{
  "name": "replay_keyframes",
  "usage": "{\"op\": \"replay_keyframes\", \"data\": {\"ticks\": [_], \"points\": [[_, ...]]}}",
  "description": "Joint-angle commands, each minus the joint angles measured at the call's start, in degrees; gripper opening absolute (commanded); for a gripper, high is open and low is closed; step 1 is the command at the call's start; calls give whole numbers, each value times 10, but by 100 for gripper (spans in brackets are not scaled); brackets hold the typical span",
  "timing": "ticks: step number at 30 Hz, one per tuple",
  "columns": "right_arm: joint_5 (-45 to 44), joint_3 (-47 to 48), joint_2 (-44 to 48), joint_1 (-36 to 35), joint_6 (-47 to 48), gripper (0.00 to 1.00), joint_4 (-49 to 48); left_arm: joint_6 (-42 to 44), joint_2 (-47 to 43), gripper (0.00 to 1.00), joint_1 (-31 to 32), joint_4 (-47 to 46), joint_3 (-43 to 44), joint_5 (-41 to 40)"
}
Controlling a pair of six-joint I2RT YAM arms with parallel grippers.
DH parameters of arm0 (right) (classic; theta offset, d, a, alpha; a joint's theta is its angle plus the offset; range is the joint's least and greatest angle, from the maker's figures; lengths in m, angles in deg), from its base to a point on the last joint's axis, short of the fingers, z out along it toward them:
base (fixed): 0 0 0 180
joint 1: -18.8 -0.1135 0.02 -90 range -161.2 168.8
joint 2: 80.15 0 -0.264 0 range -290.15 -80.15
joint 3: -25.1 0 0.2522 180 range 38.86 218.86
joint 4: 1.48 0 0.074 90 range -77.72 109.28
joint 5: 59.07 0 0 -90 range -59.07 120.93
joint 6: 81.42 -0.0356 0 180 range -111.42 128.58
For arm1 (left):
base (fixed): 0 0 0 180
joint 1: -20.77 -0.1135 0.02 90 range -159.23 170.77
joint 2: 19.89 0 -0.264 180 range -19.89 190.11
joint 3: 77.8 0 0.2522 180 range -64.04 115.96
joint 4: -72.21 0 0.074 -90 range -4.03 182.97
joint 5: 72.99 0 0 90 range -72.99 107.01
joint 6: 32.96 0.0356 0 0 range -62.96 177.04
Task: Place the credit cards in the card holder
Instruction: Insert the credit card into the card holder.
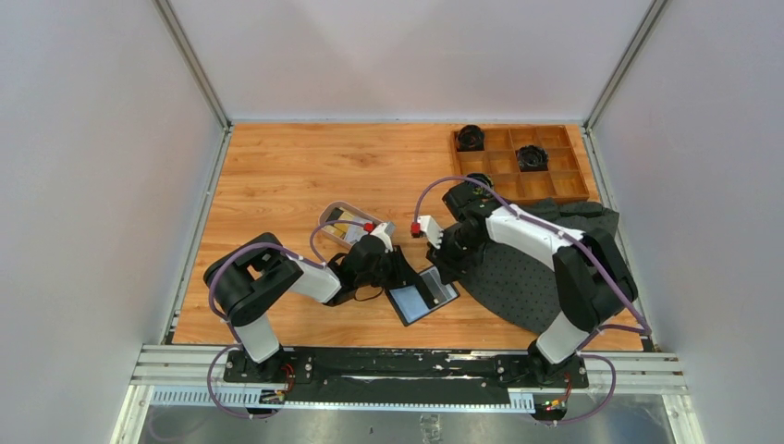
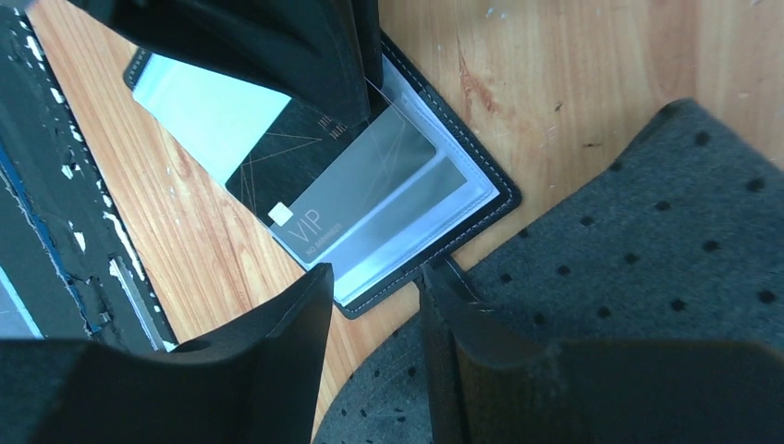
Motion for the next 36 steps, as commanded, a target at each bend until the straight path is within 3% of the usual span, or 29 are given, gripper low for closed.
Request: {"op": "replay_keyframes", "data": {"ticks": [1, 5, 7, 10, 13, 21, 36], "points": [[30, 4, 37, 2, 13, 42, 0, 11, 10, 24, 6, 45, -9, -8], [124, -7, 61, -7, 59, 36, 16, 12, 4, 28, 5, 45, -12, -12], [153, -24, 79, -31, 91, 27, 14, 12, 5, 28, 5, 45, -12, -11], [157, -48, 99, -74, 116, 11, -12, 12, 8, 29, 5, 45, -11, -9], [139, -60, 99, -105, 122, 4, -35, 12, 9, 29, 6, 44, -11, -8], [19, -104, 96, -210, 146, 1, -116, 13, 9, 30, 5, 44, -13, -7], [-108, -103, 45, -256, 131, 1, -154, 16, 13, 30, 6, 44, -12, -3]]}}
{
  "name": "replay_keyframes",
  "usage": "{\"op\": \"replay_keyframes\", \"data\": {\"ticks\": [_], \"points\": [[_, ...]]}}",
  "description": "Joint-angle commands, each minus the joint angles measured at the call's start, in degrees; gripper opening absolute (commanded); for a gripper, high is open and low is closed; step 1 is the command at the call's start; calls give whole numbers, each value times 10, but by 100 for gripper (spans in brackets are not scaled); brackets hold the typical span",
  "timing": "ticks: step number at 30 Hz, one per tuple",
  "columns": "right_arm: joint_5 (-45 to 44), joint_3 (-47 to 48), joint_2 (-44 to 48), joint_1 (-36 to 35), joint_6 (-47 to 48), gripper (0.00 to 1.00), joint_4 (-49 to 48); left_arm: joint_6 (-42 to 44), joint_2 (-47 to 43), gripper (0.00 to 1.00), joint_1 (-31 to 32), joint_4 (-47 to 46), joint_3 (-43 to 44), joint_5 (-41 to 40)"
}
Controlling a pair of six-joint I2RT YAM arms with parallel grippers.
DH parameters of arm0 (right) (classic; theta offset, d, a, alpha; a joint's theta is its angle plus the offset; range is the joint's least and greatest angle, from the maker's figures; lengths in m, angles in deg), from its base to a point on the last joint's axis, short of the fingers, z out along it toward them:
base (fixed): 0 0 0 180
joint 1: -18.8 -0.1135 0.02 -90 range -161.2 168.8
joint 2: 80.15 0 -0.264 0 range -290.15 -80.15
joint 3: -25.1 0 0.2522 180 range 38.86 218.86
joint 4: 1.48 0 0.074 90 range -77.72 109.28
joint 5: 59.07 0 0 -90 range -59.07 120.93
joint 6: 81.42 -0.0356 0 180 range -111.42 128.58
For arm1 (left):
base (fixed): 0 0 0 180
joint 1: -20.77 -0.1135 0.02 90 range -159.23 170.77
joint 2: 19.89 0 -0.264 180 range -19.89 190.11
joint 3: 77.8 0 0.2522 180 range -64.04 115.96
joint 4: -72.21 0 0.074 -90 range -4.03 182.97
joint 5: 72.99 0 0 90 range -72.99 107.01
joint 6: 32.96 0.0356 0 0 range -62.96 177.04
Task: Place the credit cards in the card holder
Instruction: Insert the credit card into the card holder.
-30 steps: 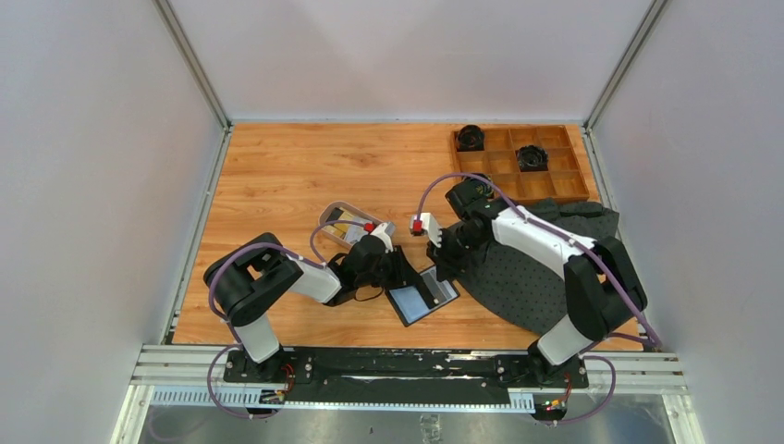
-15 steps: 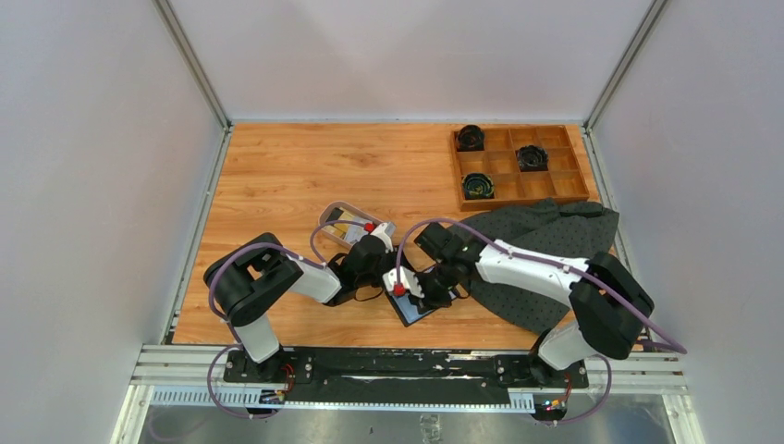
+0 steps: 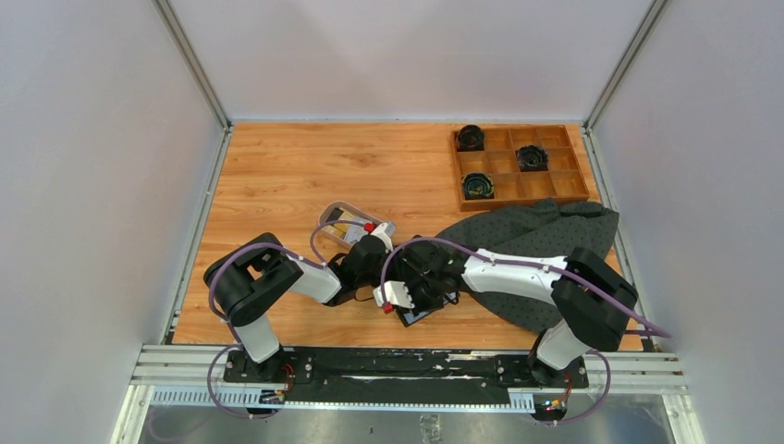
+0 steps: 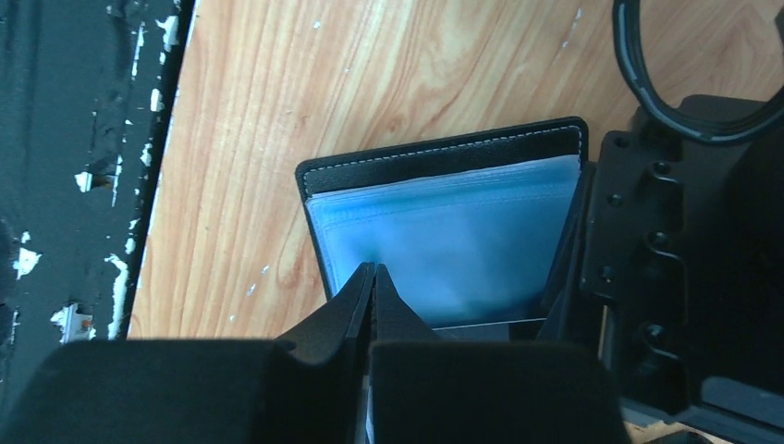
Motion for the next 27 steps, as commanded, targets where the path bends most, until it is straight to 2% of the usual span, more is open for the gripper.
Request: {"op": "replay_keyframes", "data": {"ticks": [1, 16, 20, 27], "points": [[-53, 0, -9, -8, -3, 1, -5, 16, 13, 30, 4, 46, -12, -5], [-133, 20, -11, 1, 22, 1, 41, 21, 16, 31, 5, 46, -11, -1], [-110, 30, -6, 12, 21, 2, 62, 21, 17, 31, 4, 46, -10, -1], [0, 45, 11, 19, 15, 7, 98, 22, 18, 32, 5, 46, -10, 0]]}}
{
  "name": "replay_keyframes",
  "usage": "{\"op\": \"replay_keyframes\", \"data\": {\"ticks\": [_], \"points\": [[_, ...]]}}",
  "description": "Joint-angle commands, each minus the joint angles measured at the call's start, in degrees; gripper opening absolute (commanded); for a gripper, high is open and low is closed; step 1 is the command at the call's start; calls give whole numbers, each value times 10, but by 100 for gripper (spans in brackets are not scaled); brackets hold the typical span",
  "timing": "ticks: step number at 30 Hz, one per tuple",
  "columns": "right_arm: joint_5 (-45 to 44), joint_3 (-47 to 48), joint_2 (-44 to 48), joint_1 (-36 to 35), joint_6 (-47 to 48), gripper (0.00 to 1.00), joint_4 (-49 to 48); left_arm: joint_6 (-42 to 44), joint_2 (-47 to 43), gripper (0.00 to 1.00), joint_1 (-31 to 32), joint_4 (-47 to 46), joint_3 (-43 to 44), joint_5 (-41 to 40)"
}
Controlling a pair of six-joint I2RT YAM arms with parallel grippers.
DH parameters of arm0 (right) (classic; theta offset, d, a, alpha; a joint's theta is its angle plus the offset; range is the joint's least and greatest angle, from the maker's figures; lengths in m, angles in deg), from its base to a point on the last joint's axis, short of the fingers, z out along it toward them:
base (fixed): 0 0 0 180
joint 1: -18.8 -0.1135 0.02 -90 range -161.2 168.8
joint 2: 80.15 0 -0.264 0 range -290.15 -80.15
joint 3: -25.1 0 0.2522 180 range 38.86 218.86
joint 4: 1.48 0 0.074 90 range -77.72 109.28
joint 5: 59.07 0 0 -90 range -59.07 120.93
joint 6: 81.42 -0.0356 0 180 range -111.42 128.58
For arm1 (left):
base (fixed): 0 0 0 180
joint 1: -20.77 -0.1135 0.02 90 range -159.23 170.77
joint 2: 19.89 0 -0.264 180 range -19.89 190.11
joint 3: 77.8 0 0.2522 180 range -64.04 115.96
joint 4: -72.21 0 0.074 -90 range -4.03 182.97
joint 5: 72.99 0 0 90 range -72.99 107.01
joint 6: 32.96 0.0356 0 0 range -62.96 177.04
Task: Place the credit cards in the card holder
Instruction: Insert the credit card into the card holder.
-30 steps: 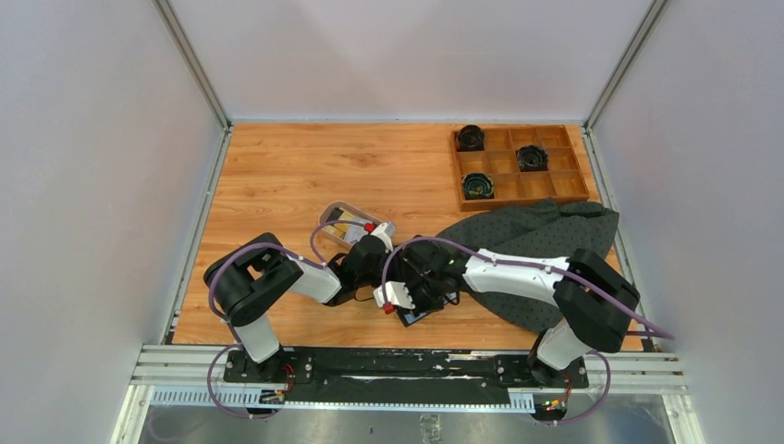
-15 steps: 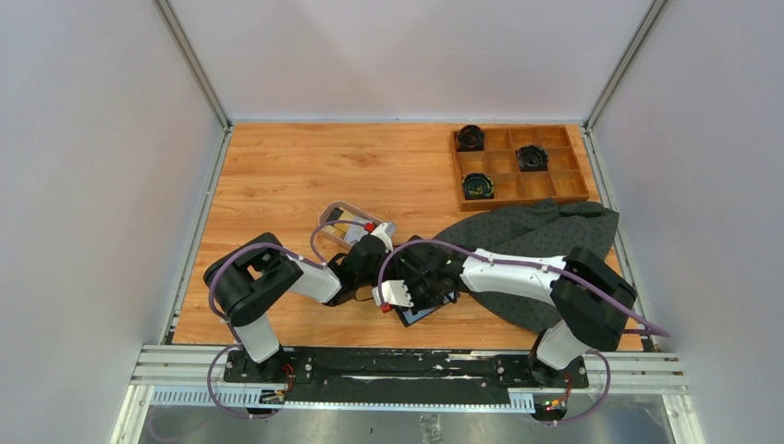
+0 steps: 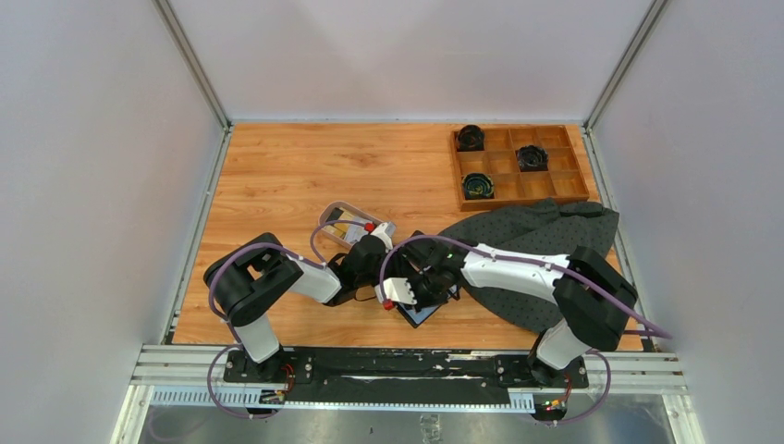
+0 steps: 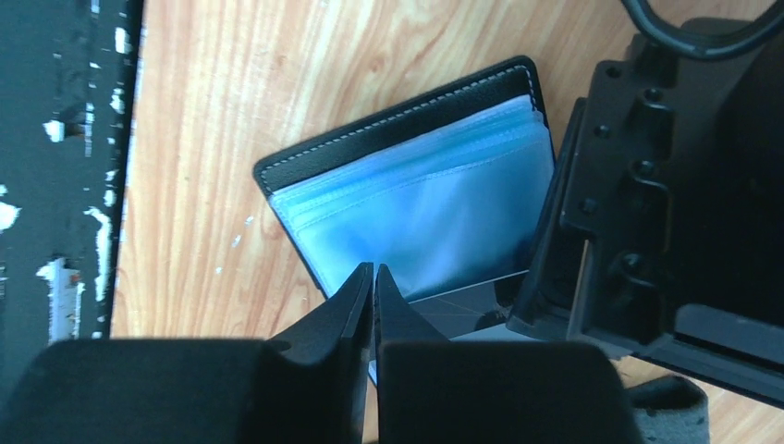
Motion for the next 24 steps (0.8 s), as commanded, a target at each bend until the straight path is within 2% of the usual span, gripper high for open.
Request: {"op": "replay_keyframes", "data": {"ticks": [1, 5, 15, 24], "points": [[65, 18, 18, 10, 1, 8, 43, 20, 18, 32, 4, 47, -10, -2], [73, 22, 18, 12, -10, 9, 43, 20, 18, 33, 5, 47, -9, -1], [-32, 29, -25, 13, -37, 8, 17, 21, 20, 34, 5, 47, -9, -1], [-74, 31, -19, 24, -40, 7, 16, 22, 21, 36, 5, 47, -8, 1]]}}
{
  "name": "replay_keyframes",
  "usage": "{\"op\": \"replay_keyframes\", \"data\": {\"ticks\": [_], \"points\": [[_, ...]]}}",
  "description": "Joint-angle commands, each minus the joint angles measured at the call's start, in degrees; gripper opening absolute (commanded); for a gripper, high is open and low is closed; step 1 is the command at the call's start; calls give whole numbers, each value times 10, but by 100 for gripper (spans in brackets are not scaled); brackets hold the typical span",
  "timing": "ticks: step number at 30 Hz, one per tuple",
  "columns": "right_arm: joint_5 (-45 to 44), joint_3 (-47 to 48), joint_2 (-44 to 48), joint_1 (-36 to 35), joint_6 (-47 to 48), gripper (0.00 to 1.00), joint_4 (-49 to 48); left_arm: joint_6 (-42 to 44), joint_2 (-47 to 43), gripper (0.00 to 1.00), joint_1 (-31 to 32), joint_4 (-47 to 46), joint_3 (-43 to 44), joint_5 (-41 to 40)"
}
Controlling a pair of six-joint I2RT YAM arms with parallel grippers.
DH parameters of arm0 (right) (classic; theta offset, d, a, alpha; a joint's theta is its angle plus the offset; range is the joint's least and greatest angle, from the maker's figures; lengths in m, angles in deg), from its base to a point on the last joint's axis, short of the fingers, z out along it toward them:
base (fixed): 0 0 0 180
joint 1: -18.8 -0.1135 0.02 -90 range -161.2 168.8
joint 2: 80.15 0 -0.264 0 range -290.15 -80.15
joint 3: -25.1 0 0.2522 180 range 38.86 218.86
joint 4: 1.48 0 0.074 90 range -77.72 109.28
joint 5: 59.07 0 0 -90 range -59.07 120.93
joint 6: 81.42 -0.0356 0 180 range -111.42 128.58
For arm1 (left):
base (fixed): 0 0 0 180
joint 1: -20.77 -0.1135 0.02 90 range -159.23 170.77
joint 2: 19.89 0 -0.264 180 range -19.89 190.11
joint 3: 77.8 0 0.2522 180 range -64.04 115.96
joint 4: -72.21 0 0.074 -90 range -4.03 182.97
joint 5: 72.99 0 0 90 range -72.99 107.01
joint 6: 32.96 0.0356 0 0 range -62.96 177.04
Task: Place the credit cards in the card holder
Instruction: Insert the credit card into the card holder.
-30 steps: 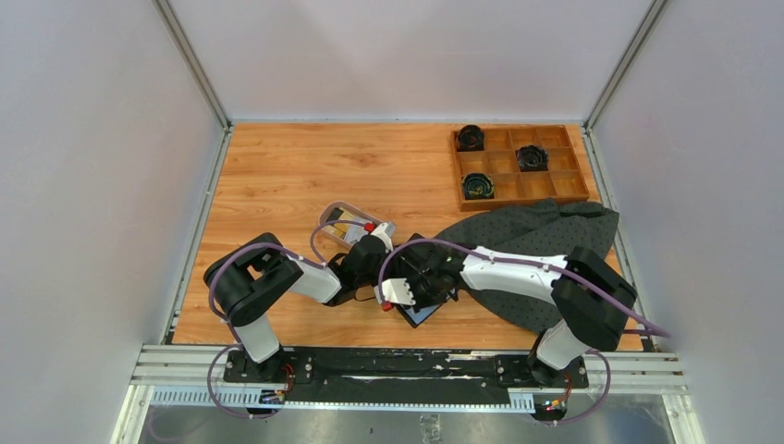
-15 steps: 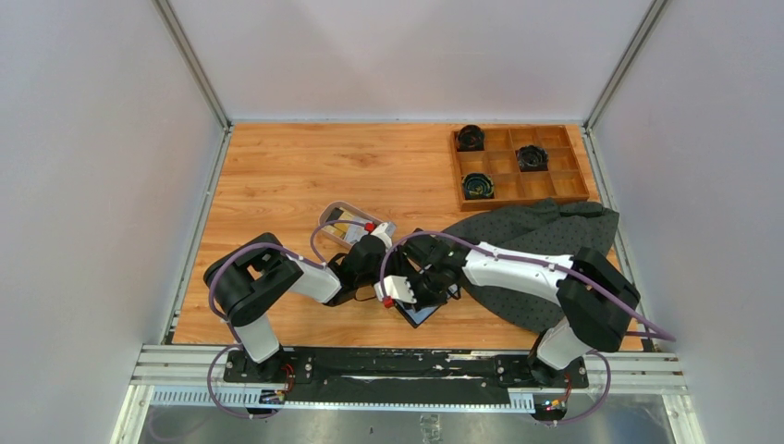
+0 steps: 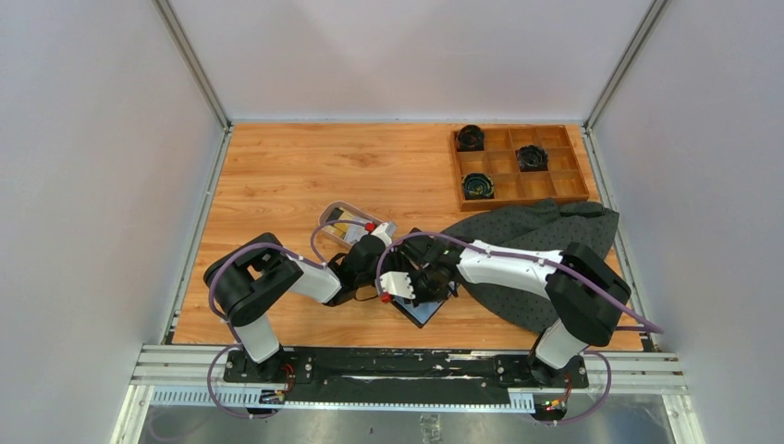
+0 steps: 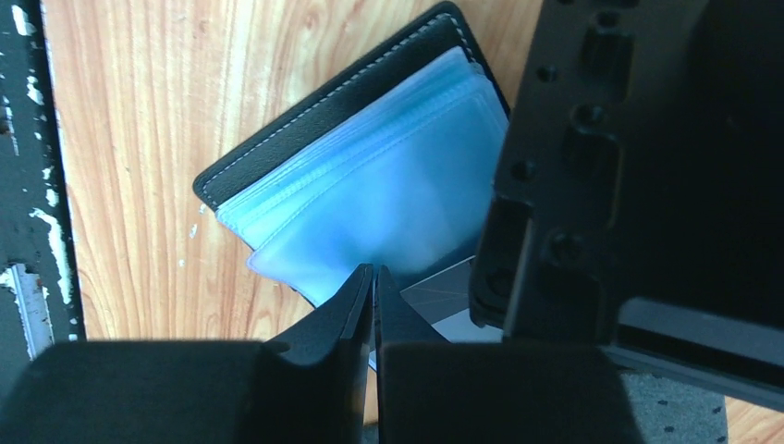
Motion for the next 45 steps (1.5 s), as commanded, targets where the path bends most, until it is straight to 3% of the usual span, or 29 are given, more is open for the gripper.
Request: {"op": "replay_keyframes", "data": {"ticks": [1, 15, 18, 22, 31, 37, 45], "points": [[-41, 13, 4, 16, -6, 7, 3, 22, 22, 37, 4, 50, -8, -3], [-73, 18, 4, 36, -14, 7, 3, 22, 20, 40, 5, 50, -7, -3], [-31, 17, 15, 43, -12, 8, 9, 22, 20, 40, 4, 50, -8, -3], [89, 24, 34, 71, -25, 12, 27, 22, 20, 41, 4, 50, -8, -2], [130, 26, 16, 98, -54, 11, 14, 22, 20, 42, 4, 50, -7, -3], [120, 28, -9, 95, -68, 8, 6, 22, 21, 42, 4, 50, -8, -3], [30, 23, -19, 94, -97, 4, -26, 23, 18, 43, 5, 50, -10, -3]]}}
